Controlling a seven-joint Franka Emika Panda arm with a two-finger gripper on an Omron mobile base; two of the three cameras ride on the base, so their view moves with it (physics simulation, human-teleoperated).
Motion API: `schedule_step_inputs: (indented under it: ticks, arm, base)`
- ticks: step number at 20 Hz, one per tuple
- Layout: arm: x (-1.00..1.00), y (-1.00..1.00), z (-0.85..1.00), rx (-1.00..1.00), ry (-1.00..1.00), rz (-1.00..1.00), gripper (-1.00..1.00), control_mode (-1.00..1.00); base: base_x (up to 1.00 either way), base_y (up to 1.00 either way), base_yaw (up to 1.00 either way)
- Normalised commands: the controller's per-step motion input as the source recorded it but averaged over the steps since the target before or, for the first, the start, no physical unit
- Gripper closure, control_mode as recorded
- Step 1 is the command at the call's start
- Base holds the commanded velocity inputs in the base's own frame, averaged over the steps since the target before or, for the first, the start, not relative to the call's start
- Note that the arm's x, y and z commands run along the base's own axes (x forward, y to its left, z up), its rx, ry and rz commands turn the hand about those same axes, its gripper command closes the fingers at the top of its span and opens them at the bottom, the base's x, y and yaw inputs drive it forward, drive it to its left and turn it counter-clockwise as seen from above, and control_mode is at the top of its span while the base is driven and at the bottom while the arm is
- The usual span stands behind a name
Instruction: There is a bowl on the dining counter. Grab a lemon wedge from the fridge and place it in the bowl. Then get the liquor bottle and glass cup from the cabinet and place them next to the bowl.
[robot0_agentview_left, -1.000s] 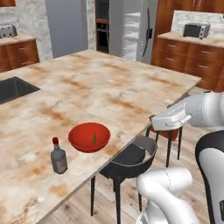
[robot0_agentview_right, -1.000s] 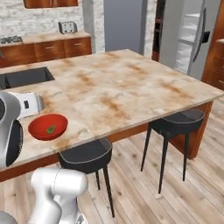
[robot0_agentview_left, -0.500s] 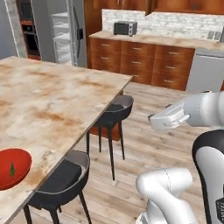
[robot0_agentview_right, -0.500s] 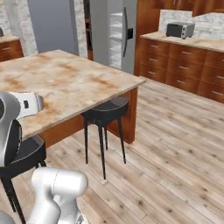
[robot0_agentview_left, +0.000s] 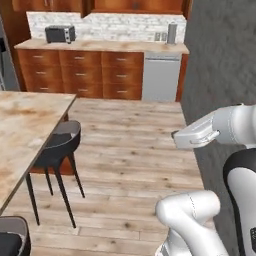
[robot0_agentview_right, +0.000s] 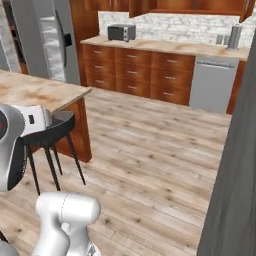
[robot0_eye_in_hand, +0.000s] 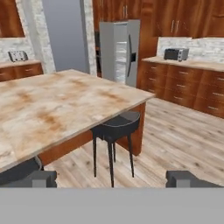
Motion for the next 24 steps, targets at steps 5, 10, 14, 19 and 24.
schedule_step_inputs:
  ticks: [5,10,14,19,24]
  arm:
    - [0.00,0.00,0.00,0.00,0.00,0.00,-1.00,1.00]
    - [0.00,0.00,0.00,0.00,0.00,0.00,-1.00,1.00]
    - [0.00,0.00,0.00,0.00,0.00,0.00,-1.00,1.00]
    - [0.00,0.00,0.00,0.00,0.00,0.00,-1.00,1.00]
    - [0.00,0.00,0.00,0.00,0.00,0.00,-1.00,1.00]
  base:
    - [0.70,-0.24,-0.45]
    - [1.00,-0.02,-0.36]
    - [1.00,0.08,-0.26]
    - [1.00,0.26,-0.20]
    - [1.00,0.43,-0.18]
